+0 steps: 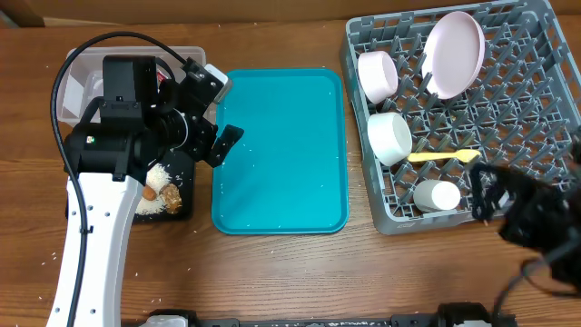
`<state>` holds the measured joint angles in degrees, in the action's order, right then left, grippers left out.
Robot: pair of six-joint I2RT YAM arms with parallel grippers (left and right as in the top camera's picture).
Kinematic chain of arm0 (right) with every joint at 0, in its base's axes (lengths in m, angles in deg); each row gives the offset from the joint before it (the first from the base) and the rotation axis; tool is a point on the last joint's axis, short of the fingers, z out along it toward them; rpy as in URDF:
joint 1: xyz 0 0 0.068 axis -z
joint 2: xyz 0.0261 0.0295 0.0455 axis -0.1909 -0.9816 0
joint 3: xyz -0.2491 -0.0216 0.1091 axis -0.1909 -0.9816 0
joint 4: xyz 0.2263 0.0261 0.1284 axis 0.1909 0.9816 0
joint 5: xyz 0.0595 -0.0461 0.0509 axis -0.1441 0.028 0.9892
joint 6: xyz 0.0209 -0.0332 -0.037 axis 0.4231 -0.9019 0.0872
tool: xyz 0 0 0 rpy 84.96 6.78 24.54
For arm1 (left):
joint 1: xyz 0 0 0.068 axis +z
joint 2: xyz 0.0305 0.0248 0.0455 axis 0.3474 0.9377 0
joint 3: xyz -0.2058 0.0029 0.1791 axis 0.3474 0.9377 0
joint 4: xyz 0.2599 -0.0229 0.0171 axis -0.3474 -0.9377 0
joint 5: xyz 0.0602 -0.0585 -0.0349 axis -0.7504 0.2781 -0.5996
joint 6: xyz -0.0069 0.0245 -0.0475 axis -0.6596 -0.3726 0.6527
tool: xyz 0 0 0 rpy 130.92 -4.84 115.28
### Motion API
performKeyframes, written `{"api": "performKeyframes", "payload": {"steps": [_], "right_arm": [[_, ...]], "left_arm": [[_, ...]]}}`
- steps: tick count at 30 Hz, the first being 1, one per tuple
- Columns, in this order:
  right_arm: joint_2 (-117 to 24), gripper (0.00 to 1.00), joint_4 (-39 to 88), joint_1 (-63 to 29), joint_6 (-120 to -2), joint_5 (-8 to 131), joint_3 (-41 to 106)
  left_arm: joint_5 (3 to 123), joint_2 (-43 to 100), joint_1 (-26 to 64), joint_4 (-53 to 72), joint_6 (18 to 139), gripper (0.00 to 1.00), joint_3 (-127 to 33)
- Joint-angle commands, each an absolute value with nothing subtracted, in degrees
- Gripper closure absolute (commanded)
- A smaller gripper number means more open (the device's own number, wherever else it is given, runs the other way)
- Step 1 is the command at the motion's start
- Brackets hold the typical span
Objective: Sort waste into correct bins and load items into the dishwasher
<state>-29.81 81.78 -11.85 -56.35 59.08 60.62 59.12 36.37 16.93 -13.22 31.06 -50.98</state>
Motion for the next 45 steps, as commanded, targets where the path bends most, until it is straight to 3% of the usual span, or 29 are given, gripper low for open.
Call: {"api": "performKeyframes", "payload": {"steps": [1,9,17,24,45], "right_arm": [[-22.6,0.0,75.2,-11.2,-65.1,57.5,54.4],[10.6,0.0,27.3,-6.1,-66.3,64.0,-2.5],[23.2,0.0,-1.3,-6.2,-65.7,67.0,-33.0],[24.3,0.0,-6.7,-6.2,-65.7,66.4,-40.9],[24.2,0.0,-5.1,-6.2,-65.5,66.7,-40.8]], "left_arm": [[59.1,36.0,16.8,-13.0,29.7,0.0,-51.7],[59.1,36.0,16.8,-13.0,29.7,0.0,-51.7],[59.1,36.0,16.8,-13.0,29.7,0.0,-51.7],[59.1,36.0,16.8,-13.0,29.7,0.0,-51.7],[59.1,36.0,16.8,-13.0,29.7,0.0,-51.7]]}}
